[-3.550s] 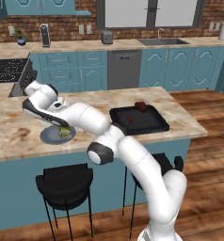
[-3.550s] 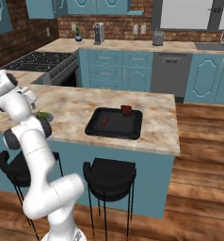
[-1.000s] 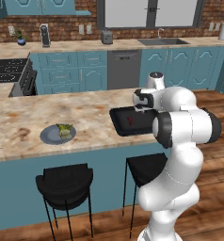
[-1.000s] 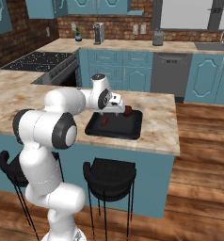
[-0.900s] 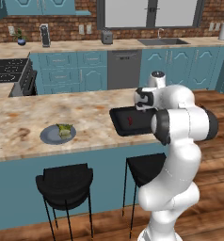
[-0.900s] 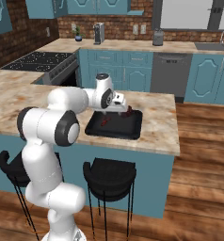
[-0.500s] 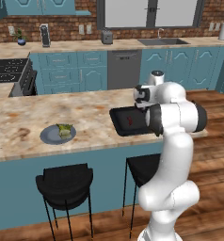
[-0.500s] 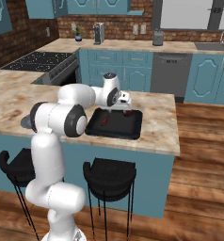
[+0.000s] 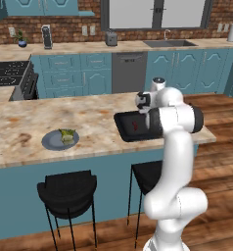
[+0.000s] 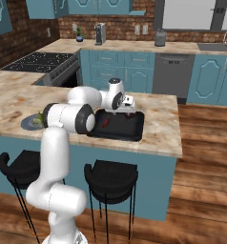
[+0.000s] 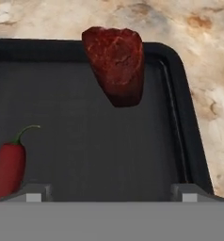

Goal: Create a steak meal by picking up the steak and asparagus from the tray and placing them on the plate. Leave the chili pepper on the tray.

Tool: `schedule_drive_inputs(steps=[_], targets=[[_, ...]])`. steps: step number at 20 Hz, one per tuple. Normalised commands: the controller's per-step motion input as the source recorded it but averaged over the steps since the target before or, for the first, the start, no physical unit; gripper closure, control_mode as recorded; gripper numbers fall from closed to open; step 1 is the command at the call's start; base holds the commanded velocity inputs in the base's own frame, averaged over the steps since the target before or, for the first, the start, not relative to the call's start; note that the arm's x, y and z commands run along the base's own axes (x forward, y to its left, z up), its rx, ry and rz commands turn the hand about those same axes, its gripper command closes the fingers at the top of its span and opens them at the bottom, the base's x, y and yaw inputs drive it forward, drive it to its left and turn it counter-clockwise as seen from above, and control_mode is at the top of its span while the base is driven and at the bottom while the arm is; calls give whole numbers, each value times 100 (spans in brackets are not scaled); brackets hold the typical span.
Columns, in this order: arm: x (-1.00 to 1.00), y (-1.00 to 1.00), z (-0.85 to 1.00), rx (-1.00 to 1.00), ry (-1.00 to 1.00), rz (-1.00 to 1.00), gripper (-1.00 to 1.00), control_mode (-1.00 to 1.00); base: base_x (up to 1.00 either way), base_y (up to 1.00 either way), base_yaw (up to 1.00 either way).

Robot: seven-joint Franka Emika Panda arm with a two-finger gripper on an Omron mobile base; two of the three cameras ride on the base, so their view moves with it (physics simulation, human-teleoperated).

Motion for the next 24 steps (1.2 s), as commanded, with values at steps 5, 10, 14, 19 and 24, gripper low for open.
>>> schedule_drive_inputs(steps=[5,10,14,19,24], targets=[[49,-12,-24,0,0,0,-100,-100,0,0,0],[51,-7,-21,0,0,0,-100,-100,0,0,0],[50,-5,-19,0,0,0,-100,-100,0,0,0],[46,-2,-16,0,0,0,-100,-100,0,0,0],[33,0,-12,0,0,0,100,-100,0,0,0]])
